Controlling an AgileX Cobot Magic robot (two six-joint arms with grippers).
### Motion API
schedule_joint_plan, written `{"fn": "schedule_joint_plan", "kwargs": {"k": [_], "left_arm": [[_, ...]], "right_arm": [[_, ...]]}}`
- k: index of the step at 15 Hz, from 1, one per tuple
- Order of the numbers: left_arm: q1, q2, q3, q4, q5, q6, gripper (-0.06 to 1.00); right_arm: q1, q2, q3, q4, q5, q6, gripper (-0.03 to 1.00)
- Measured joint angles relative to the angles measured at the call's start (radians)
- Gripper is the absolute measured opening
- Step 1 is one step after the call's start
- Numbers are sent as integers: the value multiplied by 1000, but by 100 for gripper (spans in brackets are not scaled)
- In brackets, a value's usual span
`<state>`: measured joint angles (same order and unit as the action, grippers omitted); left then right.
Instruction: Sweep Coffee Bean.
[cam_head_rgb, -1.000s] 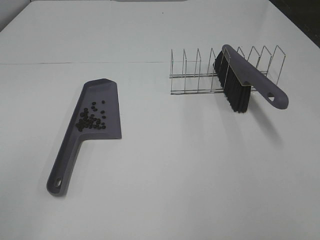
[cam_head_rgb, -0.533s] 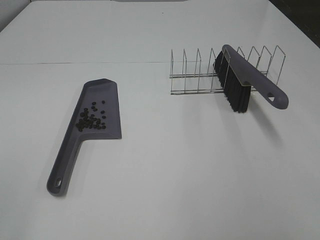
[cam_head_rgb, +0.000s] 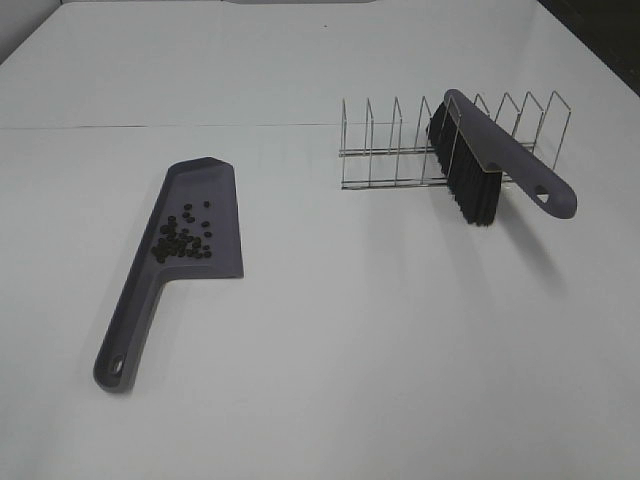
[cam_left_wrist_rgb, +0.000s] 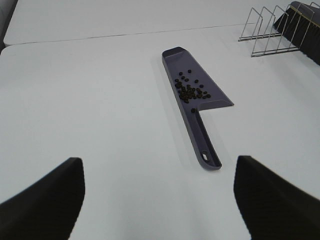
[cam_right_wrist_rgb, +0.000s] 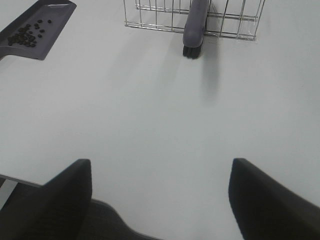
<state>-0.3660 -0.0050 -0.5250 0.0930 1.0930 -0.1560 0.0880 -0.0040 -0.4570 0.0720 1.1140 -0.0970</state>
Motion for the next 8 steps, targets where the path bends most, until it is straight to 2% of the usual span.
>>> {"fn": "schedule_joint_plan", "kwargs": {"k": [2, 8], "left_arm": [[0, 0, 0, 1, -1, 48, 75], [0, 0, 0, 0, -1, 63, 75]], "right_arm": [[0, 0, 0, 0, 0, 0, 72], [0, 0, 0, 4, 0, 0, 72]]}}
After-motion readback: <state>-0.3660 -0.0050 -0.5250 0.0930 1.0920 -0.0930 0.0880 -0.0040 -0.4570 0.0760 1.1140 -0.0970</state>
